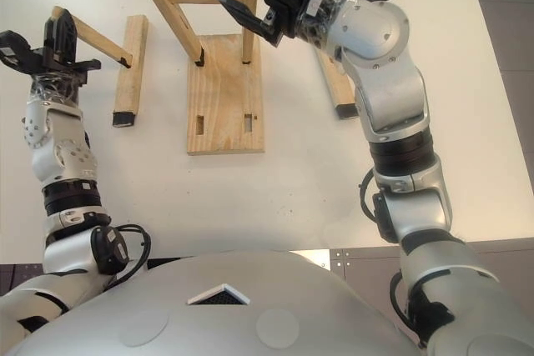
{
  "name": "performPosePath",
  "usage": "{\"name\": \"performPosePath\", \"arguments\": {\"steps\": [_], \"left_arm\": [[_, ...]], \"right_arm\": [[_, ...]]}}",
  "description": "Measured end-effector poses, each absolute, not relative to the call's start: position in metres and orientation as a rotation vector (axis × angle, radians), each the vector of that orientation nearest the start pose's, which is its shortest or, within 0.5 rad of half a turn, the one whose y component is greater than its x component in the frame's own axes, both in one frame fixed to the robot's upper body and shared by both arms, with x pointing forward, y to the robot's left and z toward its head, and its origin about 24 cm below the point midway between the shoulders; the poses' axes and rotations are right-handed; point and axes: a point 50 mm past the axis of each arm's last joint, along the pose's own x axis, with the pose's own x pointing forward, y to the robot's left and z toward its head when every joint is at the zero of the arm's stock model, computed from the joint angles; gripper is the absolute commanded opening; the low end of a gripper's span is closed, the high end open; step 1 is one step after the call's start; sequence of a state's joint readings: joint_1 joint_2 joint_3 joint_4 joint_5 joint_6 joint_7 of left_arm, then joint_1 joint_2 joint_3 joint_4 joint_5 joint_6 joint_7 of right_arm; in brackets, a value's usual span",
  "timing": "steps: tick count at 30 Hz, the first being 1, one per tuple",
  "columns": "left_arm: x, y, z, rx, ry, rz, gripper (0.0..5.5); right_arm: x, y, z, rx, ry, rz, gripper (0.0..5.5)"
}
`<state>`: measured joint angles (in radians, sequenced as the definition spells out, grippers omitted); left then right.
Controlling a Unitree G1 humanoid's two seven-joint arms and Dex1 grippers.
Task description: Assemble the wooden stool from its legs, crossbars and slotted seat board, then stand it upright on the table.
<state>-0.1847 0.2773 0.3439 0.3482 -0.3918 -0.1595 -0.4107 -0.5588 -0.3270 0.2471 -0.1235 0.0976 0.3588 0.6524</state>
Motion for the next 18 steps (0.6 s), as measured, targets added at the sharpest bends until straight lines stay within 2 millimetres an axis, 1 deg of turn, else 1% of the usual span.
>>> {"name": "performPosePath", "arguments": {"steps": [1,5,8,13,18], "left_arm": [[0.270,0.261,0.055,-0.102,-0.154,-0.040,0.37],[0.265,0.247,0.050,-0.056,-0.157,-0.054,0.37],[0.266,0.244,0.047,-0.042,-0.132,-0.064,0.37],[0.276,0.244,0.048,-0.034,-0.081,-0.093,0.37],[0.277,0.245,0.047,-0.037,-0.074,-0.094,0.37]], "right_arm": [[0.304,-0.084,0.169,-0.413,-0.149,0.941,3.16],[0.304,-0.084,0.168,-0.419,-0.147,0.938,3.16],[0.304,-0.084,0.167,-0.418,-0.144,0.938,3.16],[0.304,-0.084,0.166,-0.414,-0.140,0.937,3.16],[0.303,-0.084,0.164,-0.413,-0.133,0.940,3.16]]}}
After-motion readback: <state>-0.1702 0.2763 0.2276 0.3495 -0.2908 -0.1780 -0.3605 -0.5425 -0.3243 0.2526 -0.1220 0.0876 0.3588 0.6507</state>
